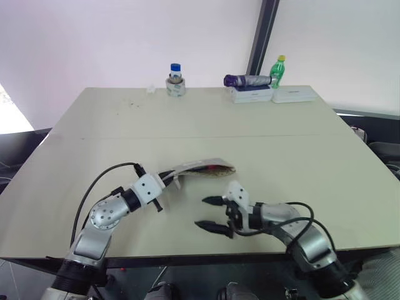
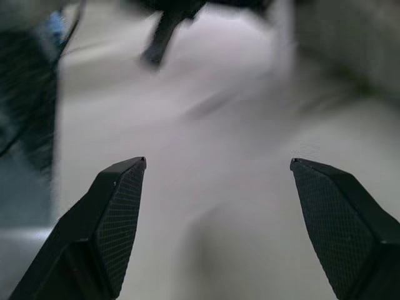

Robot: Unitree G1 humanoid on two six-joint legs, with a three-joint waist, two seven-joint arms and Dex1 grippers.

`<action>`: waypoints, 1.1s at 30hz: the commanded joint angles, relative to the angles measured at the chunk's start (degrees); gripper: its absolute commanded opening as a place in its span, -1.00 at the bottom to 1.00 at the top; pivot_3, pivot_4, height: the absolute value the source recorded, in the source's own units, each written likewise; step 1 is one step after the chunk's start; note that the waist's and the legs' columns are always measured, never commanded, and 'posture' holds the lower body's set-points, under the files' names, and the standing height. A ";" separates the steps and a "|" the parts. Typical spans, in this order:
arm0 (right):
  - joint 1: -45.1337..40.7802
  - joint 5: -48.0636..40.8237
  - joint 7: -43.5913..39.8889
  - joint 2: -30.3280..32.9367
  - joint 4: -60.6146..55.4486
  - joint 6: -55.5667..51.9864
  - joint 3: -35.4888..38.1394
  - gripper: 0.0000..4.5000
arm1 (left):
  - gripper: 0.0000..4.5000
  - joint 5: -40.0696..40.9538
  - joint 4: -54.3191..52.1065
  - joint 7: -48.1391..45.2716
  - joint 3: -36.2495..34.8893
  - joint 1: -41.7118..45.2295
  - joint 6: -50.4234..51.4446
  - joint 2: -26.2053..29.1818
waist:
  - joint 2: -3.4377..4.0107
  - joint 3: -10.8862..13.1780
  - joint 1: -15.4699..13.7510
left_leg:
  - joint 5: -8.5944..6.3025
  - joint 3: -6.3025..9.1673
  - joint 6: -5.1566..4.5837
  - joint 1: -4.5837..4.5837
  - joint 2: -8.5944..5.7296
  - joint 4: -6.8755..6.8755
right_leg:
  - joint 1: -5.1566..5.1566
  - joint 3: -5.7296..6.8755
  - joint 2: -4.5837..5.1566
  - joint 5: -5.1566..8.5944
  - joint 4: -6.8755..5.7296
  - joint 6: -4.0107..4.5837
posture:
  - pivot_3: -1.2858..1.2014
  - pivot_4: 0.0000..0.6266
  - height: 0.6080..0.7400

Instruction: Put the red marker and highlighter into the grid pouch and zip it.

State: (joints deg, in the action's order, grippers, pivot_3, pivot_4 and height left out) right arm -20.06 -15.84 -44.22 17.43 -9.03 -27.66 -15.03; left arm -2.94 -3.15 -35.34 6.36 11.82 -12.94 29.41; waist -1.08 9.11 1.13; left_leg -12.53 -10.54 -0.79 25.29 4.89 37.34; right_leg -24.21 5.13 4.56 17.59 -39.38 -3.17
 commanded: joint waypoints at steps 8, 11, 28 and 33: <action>-2.84 0.85 3.04 -8.62 3.33 2.20 -3.37 0.70 | -1.00 -3.97 -2.91 -2.23 1.38 1.15 -2.84 5.06 | 0.00 -0.01 -0.29 | 0.12 -0.10 0.20 0.10 -0.08 -0.04 | -0.01 -0.01 0.12 0.01 0.14 0.00 | 0.03 -0.52 0.97; -4.65 2.30 3.93 -9.82 6.89 4.20 -3.29 0.70 | -1.00 -3.73 -3.04 -2.47 1.47 1.22 -3.29 5.19 | 0.00 -0.01 -0.16 | 0.11 -0.08 0.20 0.07 -0.07 -0.06 | -0.01 0.00 0.10 0.01 0.12 0.00 | 0.03 -0.52 0.97; -2.56 -1.22 -2.02 -2.74 3.23 0.61 0.39 -0.99 | -1.00 -4.14 -0.93 -0.05 -1.14 0.74 -3.95 5.60 | 0.00 -0.01 -0.27 | 0.11 -0.08 0.20 0.08 -0.07 -0.06 | -0.02 -0.01 0.12 0.01 0.11 0.00 | 0.03 -0.52 0.97; -1.58 -3.65 -5.68 5.39 1.84 -0.05 4.45 -0.99 | -1.00 -3.22 1.14 -0.02 -3.14 -0.98 -6.20 7.49 | 0.00 -0.01 -0.26 | -0.05 -0.07 -0.07 0.08 -0.07 -0.07 | -0.02 -0.01 0.13 0.01 0.12 0.00 | 0.03 -0.52 0.97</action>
State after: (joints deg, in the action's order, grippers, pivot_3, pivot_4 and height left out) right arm -22.56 -18.94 -49.02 19.63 -6.69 -27.34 -15.64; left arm -7.13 -4.11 -37.11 9.02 11.18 -19.74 34.21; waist -1.07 9.10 0.87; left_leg -12.60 -10.61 -0.90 25.36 4.83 37.27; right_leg -24.22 5.12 4.69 17.59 -39.26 -3.17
